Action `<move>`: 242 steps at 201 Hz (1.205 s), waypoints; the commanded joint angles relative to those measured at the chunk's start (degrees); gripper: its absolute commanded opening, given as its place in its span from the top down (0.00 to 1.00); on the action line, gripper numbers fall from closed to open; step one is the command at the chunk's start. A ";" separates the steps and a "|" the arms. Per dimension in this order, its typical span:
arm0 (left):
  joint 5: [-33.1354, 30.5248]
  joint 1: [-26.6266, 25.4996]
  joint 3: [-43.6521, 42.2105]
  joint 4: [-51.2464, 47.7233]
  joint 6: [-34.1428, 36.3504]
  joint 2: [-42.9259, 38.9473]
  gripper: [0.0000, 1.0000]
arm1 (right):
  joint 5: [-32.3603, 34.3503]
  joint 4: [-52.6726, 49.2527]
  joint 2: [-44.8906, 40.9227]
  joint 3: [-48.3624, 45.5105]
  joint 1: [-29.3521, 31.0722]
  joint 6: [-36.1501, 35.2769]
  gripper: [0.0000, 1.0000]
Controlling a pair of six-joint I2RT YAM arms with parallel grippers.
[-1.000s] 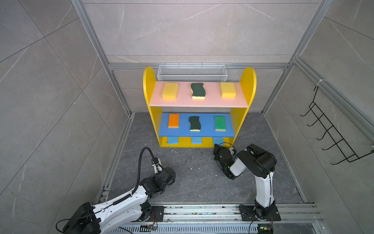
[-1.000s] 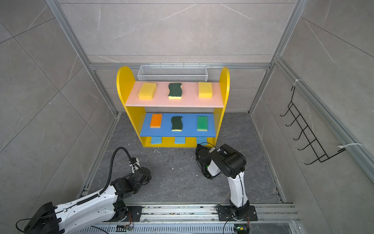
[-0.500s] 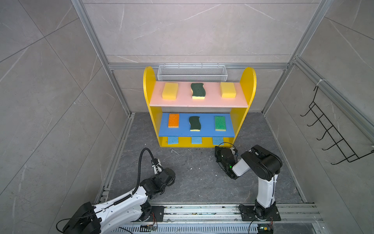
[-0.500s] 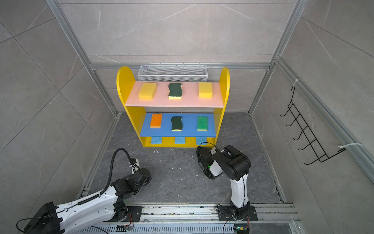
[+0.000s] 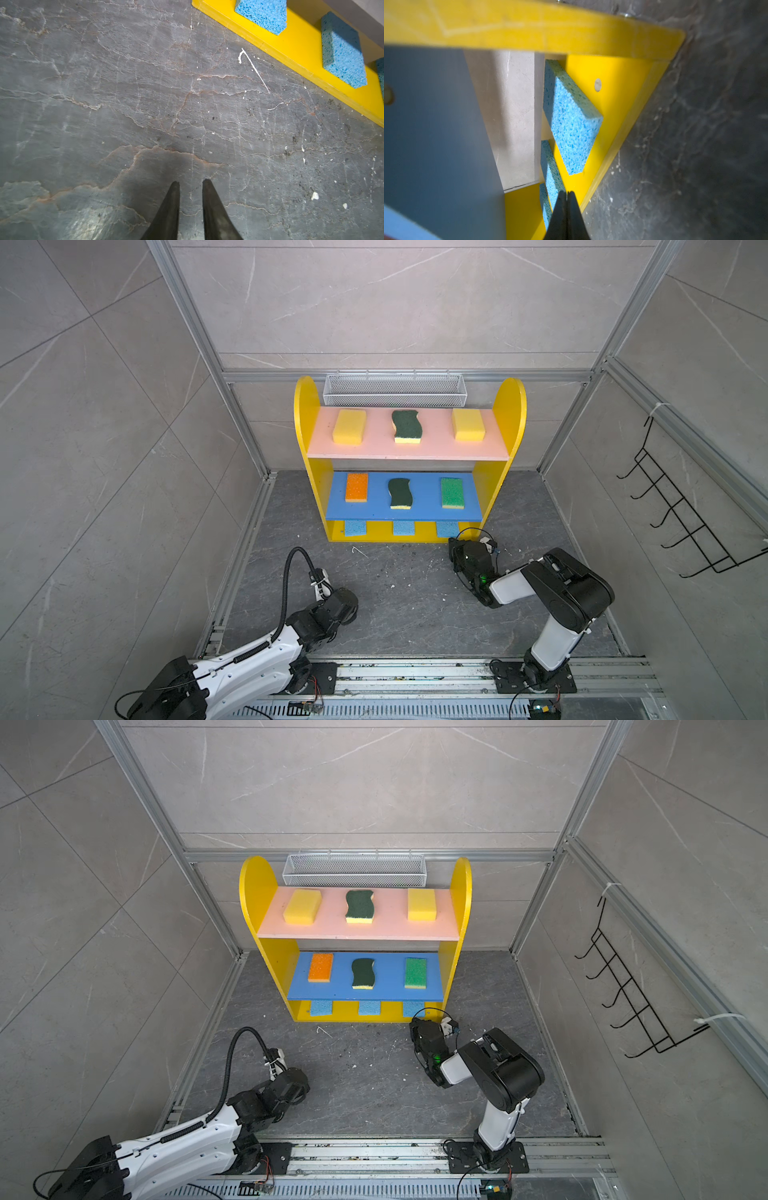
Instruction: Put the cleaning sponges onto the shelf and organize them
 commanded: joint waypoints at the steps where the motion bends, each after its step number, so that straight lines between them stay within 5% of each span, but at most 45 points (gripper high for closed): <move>1: -1.12 0.32 -0.53 1.05 -1.15 -0.74 0.76 | -1.73 -1.63 1.36 -0.53 -0.55 -0.73 1.00; 242: -0.79 0.31 -1.44 5.13 -2.19 4.62 0.75 | -2.69 15.29 18.38 -1.73 -0.28 5.99 1.00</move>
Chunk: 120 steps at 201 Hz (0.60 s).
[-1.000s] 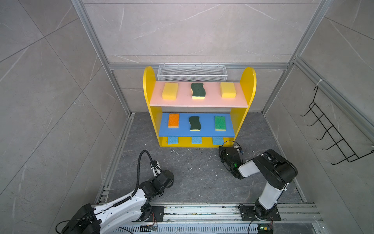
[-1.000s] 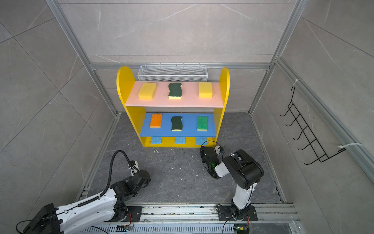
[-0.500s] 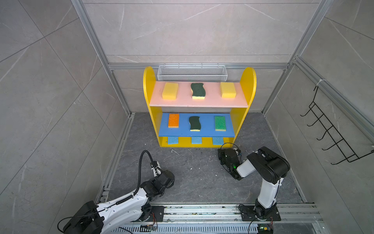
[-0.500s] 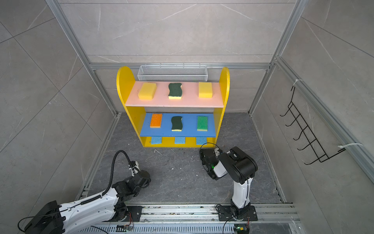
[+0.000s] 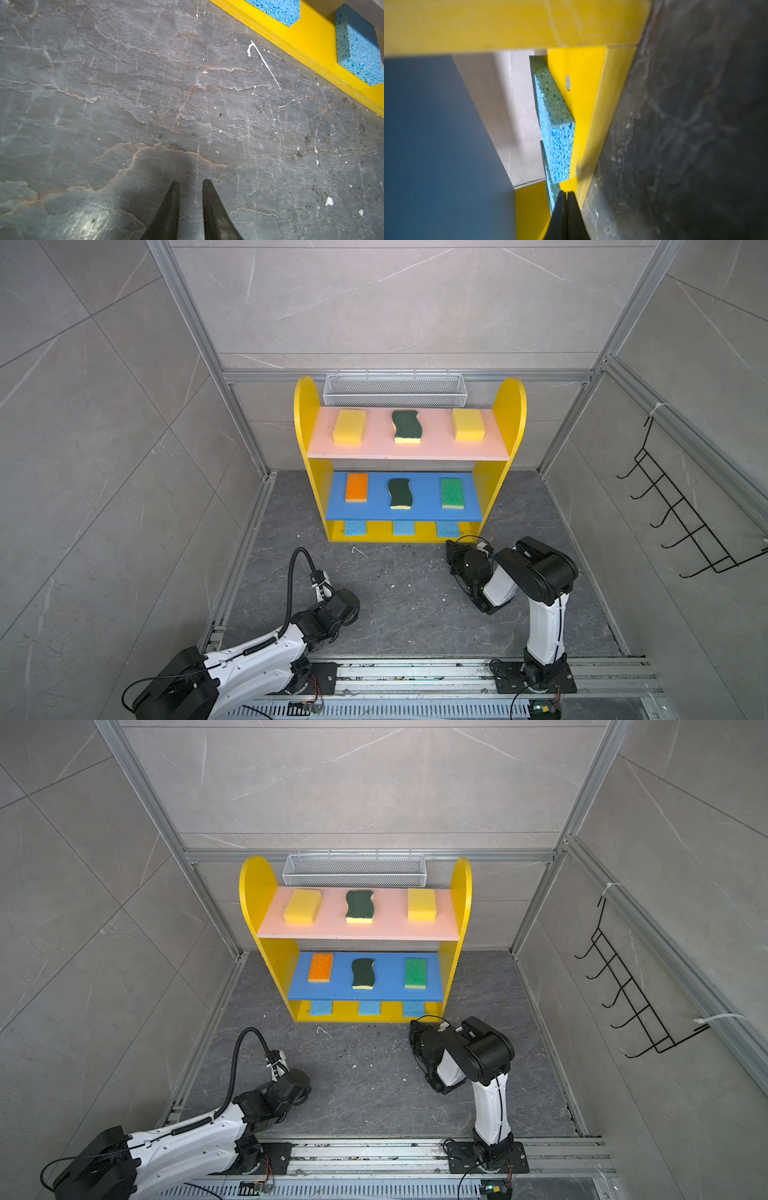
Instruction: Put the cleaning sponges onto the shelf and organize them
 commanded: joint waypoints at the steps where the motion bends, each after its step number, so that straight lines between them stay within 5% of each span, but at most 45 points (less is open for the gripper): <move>1: -0.81 0.32 -0.07 0.85 -1.08 0.27 0.75 | -0.17 -7.04 3.53 -0.09 0.25 2.05 1.00; 120: -0.90 0.32 -0.07 0.34 -1.44 0.49 0.75 | 0.35 -10.18 5.60 4.93 0.92 3.45 1.00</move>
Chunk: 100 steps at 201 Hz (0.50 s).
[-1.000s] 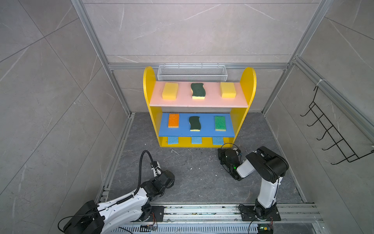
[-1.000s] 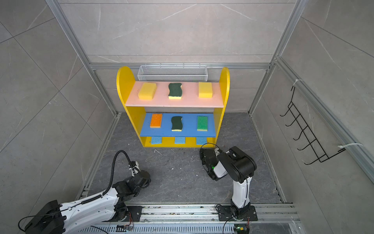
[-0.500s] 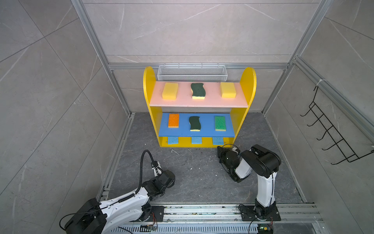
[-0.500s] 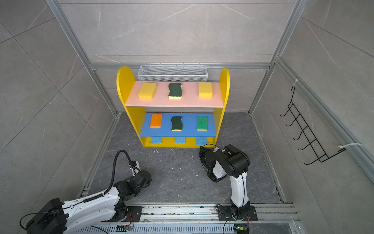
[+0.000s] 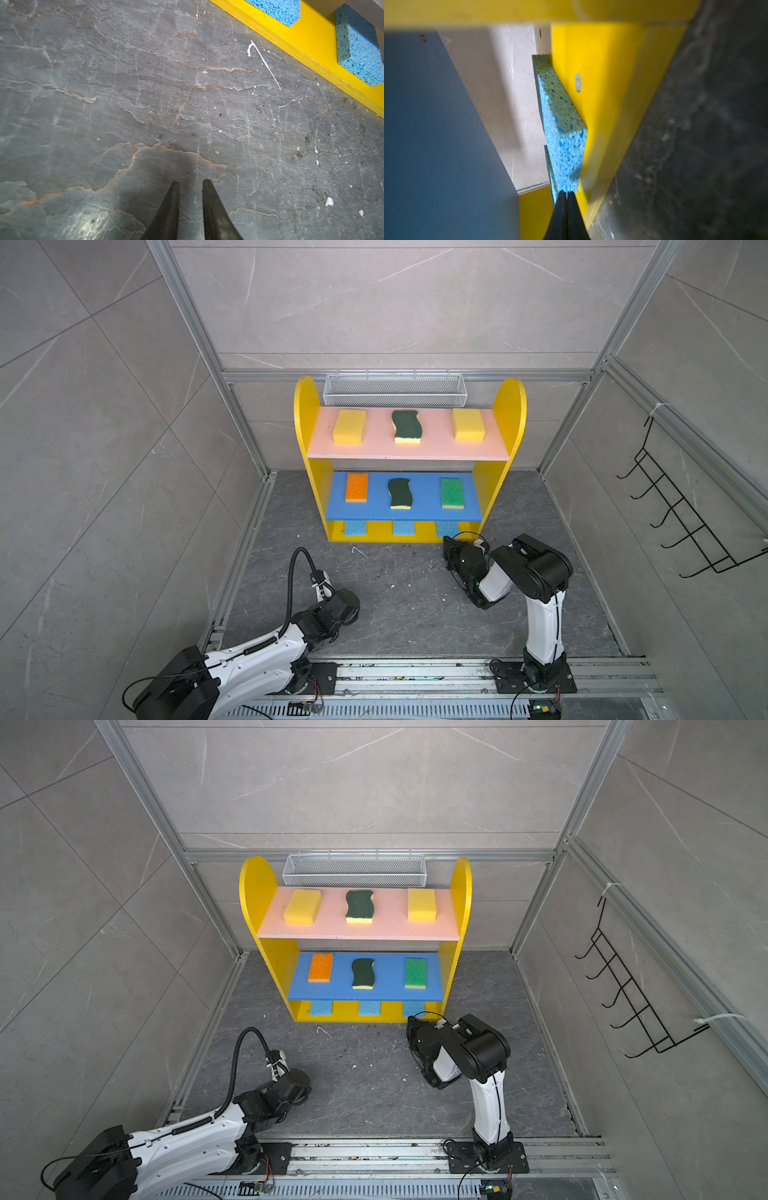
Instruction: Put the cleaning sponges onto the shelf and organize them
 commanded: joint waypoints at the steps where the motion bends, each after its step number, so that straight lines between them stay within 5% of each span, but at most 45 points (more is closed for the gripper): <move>1: -0.90 0.32 -0.10 0.28 -1.40 0.23 0.75 | -0.74 -8.61 3.73 0.65 0.57 2.39 1.00; 100: -0.90 0.31 0.14 0.12 -1.47 0.47 0.75 | 0.04 -8.79 5.54 1.60 0.65 3.60 1.00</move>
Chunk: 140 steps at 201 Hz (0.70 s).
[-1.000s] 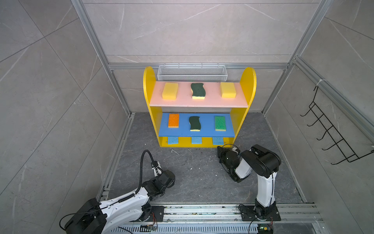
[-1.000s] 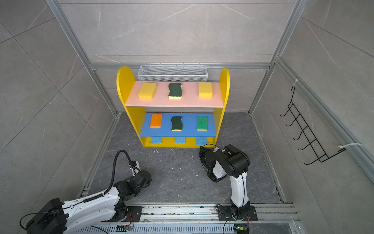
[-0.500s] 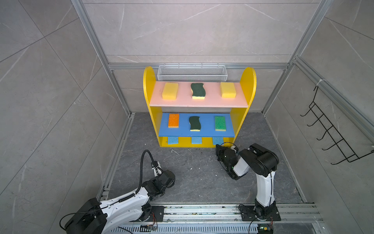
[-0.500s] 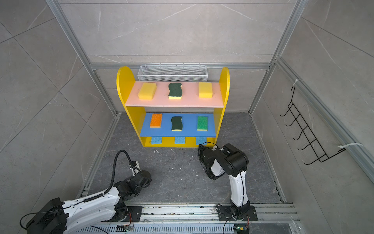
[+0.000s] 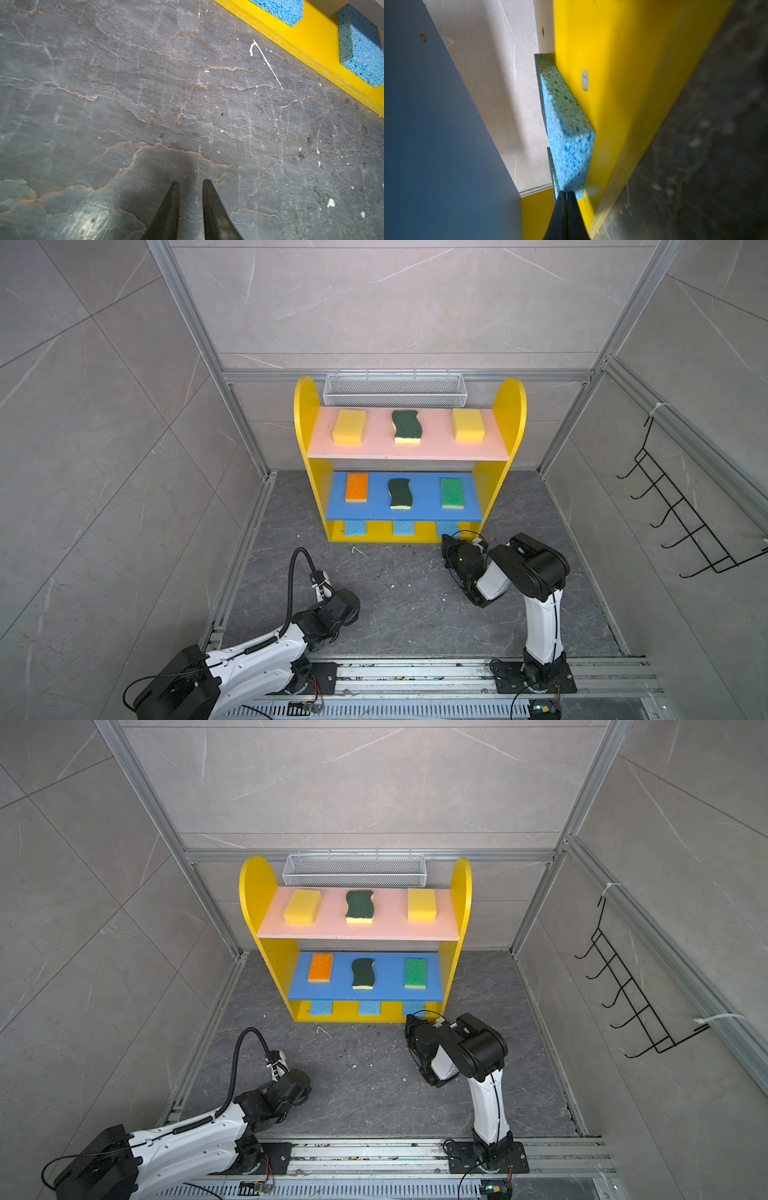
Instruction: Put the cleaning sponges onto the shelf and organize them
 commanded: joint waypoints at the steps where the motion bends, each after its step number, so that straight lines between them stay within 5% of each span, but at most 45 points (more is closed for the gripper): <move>1: -0.90 0.32 0.14 0.17 -0.88 0.12 0.75 | -1.02 -9.08 4.41 0.16 0.34 2.78 1.00; 140: -0.72 0.32 -0.08 0.58 -1.75 1.34 0.75 | -1.43 -9.21 2.04 -1.47 0.75 2.25 1.00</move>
